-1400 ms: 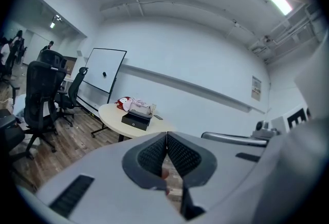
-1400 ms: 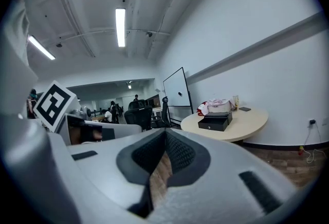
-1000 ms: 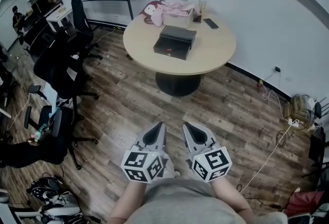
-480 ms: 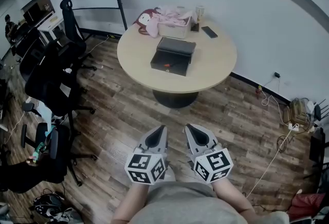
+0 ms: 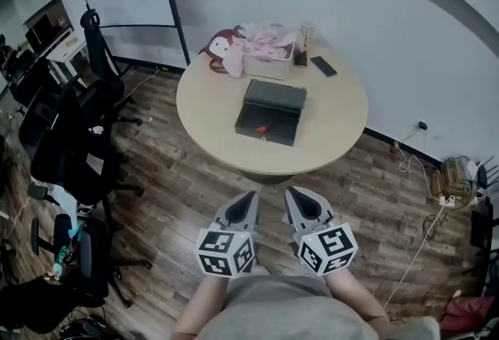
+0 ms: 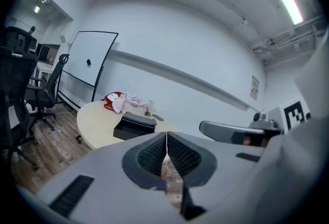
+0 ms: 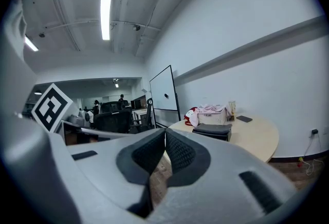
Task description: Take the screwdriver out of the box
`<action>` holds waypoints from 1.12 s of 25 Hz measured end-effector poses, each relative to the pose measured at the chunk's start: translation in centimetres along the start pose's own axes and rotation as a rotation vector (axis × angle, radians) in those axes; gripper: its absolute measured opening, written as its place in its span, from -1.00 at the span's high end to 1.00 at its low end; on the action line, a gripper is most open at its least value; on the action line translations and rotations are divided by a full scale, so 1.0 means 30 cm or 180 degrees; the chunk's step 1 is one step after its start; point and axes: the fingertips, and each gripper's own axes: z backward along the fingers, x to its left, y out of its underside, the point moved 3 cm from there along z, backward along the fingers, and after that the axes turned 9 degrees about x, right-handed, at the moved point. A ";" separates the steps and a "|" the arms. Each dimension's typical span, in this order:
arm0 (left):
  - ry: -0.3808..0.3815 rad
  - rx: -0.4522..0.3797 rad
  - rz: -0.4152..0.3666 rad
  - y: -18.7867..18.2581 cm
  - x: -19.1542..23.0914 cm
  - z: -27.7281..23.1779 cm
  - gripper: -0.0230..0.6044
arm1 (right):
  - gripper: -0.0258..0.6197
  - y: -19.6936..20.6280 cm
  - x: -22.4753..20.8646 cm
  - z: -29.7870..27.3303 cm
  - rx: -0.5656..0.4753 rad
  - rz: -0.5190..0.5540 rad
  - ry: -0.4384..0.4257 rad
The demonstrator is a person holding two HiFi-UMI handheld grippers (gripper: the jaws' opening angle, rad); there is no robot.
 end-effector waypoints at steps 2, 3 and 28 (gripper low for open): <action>0.0032 0.0030 -0.0011 -0.032 0.053 -0.039 0.91 | 0.92 -0.026 -0.014 -0.068 -0.0015 -0.0002 0.0031; 0.0044 0.0042 -0.0018 -0.046 0.078 -0.058 0.91 | 0.92 -0.037 -0.021 -0.100 -0.0023 -0.0006 0.0045; 0.0317 0.0460 0.0035 -0.164 0.410 -0.502 0.91 | 0.92 -0.134 -0.283 -0.492 0.0004 -0.0157 0.0385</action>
